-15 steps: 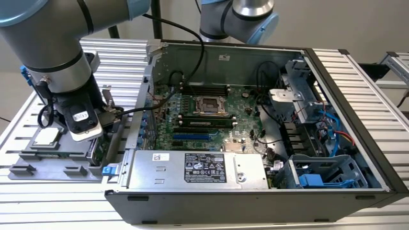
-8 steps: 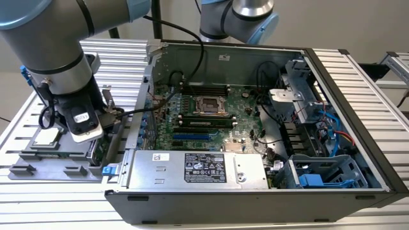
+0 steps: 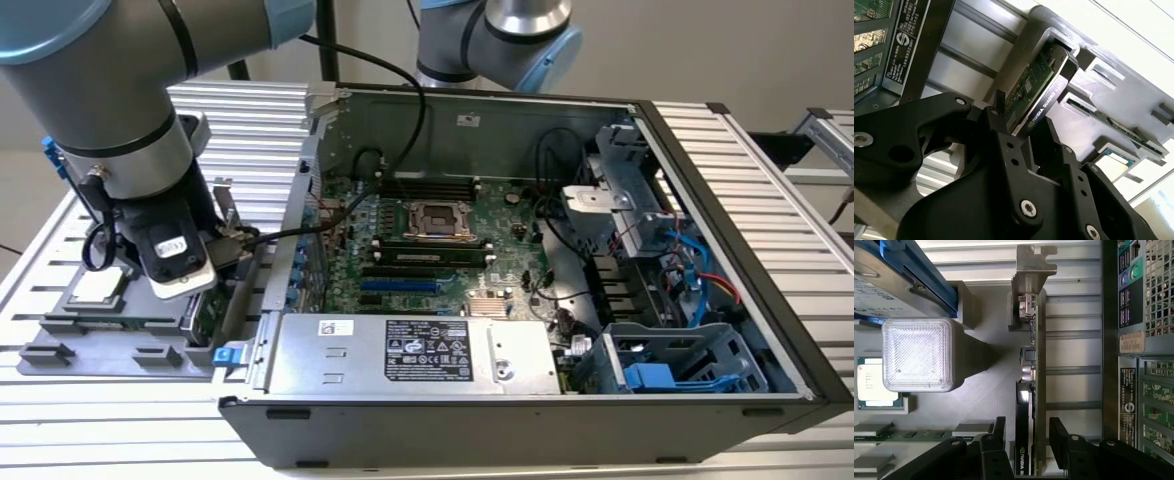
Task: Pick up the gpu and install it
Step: 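Pick up the gpu and move the gpu toward the slot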
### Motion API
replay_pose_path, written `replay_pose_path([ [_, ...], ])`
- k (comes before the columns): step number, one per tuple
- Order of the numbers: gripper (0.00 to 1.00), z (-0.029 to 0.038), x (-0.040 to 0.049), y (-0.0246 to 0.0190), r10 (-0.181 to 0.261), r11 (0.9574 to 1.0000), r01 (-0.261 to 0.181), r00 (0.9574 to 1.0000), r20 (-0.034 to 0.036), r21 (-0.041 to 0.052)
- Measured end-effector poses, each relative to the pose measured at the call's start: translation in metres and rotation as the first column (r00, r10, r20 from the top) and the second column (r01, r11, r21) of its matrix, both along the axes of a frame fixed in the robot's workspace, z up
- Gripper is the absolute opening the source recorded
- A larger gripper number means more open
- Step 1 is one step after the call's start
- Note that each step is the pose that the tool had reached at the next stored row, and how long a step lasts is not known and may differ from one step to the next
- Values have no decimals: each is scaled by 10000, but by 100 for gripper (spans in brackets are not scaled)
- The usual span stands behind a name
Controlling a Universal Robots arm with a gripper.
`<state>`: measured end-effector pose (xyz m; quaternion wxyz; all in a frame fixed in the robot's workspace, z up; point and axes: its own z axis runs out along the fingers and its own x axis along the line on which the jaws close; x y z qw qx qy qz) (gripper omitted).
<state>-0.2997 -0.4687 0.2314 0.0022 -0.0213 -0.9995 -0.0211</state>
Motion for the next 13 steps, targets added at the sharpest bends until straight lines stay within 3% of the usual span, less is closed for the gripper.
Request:
replay_pose_path([
  [8,100,-6,0,0,0,10000,0,10000,3,2],
  [13,100,27,0,0,0,10000,0,10000,1,18],
])
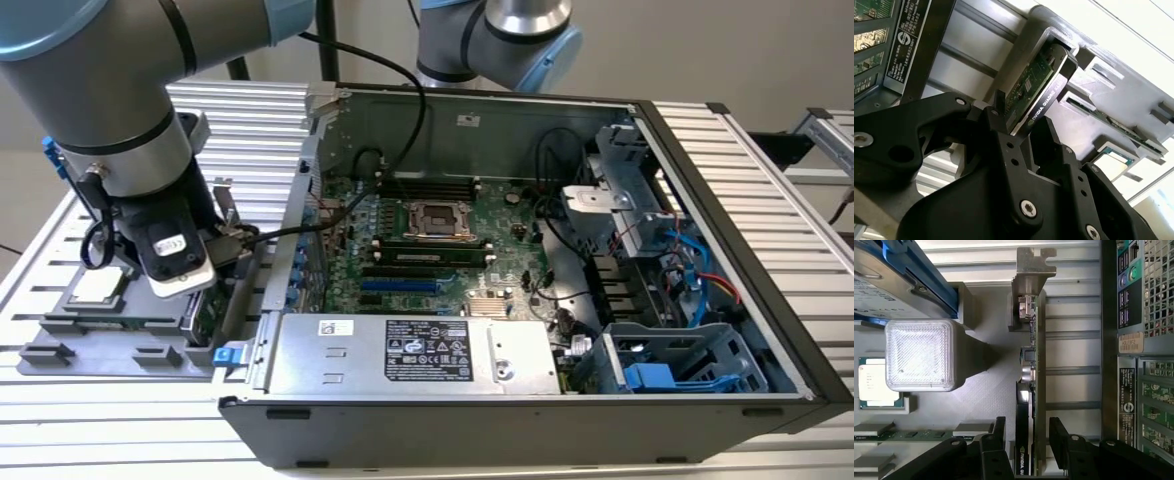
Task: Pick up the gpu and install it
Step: 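Pick up the gpu and move the gpu toward the slot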
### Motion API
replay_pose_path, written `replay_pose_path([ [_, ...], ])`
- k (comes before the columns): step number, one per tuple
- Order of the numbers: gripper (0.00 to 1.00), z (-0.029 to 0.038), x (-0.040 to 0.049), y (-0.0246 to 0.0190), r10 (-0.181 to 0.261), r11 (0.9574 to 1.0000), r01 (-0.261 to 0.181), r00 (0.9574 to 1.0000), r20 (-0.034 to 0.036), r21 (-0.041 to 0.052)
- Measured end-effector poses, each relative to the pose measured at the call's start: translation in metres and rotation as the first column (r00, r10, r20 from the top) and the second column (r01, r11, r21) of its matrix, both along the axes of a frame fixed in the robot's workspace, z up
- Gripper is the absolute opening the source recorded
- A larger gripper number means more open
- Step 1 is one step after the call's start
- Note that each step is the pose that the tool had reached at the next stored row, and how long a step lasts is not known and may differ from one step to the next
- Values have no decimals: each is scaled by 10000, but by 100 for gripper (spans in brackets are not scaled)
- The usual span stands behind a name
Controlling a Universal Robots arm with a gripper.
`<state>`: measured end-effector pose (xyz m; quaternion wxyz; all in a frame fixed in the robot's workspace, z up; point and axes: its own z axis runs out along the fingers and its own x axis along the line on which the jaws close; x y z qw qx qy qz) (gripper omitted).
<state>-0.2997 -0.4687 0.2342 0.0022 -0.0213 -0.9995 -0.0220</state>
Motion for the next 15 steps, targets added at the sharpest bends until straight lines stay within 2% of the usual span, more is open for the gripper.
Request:
replay_pose_path([
  [8,100,3,0,0,-1,10000,1,10000,0,0],
  [9,0,3,0,0,0,10000,0,10000,0,0],
  [15,0,5,0,0,0,10000,0,10000,0,0],
])
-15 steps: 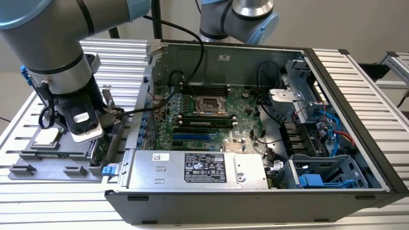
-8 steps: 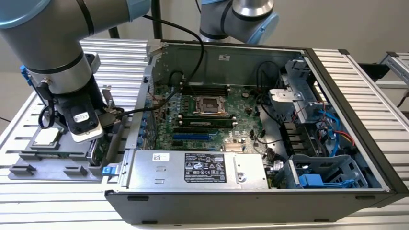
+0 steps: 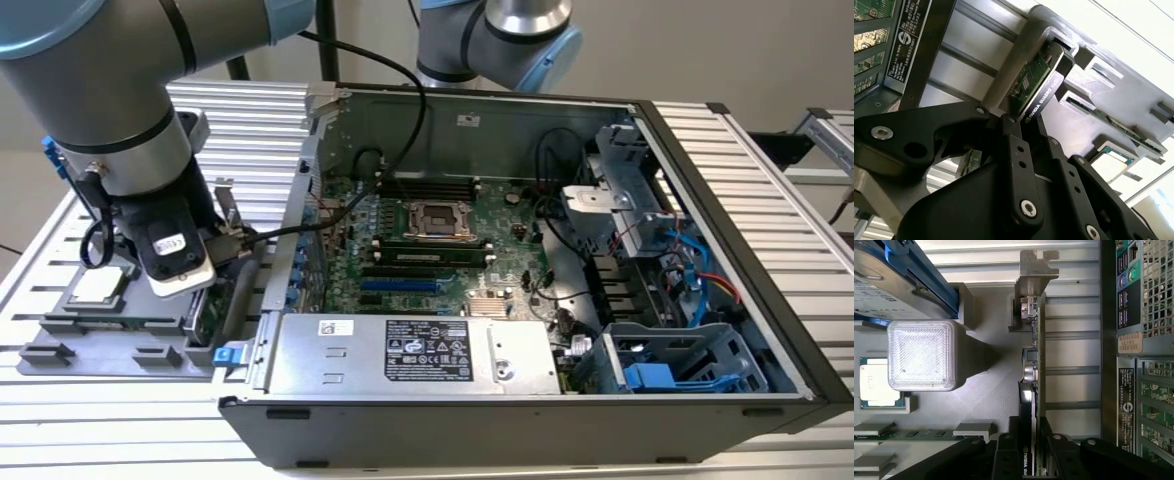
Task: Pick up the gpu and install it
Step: 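Pick up the gpu and move the gpu toward the slot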
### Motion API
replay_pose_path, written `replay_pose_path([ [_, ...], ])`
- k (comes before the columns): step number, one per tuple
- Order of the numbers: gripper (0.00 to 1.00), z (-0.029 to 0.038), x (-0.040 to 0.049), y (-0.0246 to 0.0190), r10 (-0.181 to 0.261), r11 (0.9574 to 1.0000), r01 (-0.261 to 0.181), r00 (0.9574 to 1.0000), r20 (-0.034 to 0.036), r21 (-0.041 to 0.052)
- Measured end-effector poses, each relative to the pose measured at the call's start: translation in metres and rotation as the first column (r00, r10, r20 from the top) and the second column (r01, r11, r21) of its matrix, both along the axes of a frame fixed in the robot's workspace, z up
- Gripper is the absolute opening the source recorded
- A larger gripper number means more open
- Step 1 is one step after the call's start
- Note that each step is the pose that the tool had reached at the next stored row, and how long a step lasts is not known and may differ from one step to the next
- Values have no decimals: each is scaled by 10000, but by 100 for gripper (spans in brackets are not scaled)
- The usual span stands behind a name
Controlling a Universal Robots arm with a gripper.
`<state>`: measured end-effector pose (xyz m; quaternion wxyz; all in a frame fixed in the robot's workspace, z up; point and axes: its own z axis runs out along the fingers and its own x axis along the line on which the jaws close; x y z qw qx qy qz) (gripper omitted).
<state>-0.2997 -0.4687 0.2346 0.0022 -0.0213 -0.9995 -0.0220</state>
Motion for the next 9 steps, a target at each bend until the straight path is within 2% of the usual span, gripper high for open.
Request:
replay_pose_path([
  [9,0,14,0,0,0,10000,0,10000,-1,-1],
])
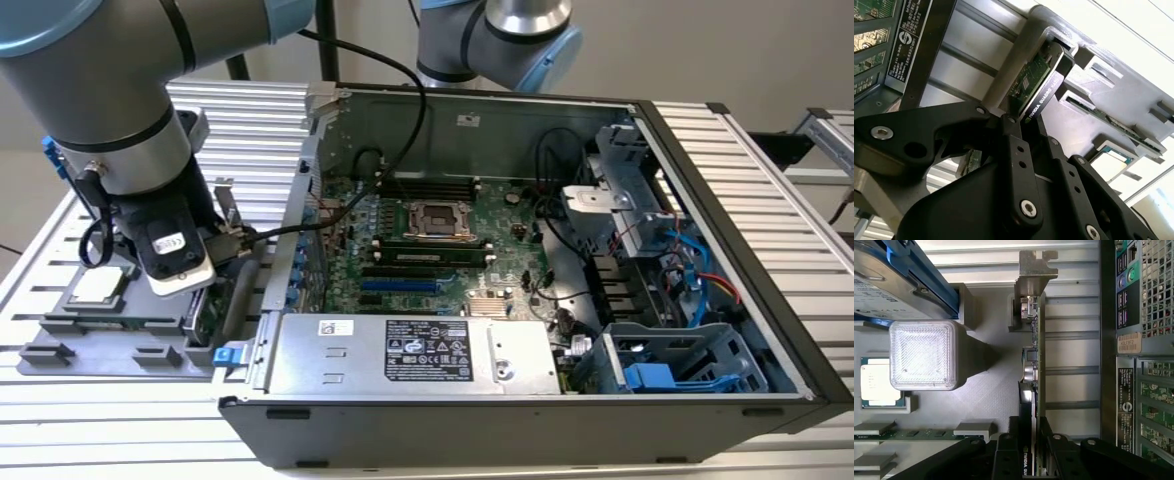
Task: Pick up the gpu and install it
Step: 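Pick up the gpu and move the gpu toward the slot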
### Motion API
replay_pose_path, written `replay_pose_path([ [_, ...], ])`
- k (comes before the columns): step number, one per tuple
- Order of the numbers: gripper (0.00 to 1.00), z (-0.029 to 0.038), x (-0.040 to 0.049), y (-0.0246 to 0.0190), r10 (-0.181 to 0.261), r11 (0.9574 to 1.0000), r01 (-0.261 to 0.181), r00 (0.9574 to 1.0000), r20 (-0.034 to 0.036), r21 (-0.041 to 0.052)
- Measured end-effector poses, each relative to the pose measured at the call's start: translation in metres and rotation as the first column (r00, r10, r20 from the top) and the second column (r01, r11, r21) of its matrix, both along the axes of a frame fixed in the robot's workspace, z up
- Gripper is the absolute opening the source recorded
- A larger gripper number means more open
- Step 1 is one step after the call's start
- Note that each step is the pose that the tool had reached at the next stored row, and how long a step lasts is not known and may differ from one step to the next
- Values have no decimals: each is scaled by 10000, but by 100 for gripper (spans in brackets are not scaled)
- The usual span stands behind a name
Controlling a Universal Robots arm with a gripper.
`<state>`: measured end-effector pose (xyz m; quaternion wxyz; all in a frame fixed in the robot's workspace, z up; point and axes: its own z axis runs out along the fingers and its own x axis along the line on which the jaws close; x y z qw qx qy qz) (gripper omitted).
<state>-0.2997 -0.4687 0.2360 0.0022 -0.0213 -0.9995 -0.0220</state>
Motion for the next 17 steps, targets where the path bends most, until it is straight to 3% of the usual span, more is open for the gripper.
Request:
replay_pose_path([
  [5,0,33,0,0,-1,10000,1,10000,0,0],
  [17,0,183,0,0,0,10000,0,10000,0,-1],
])
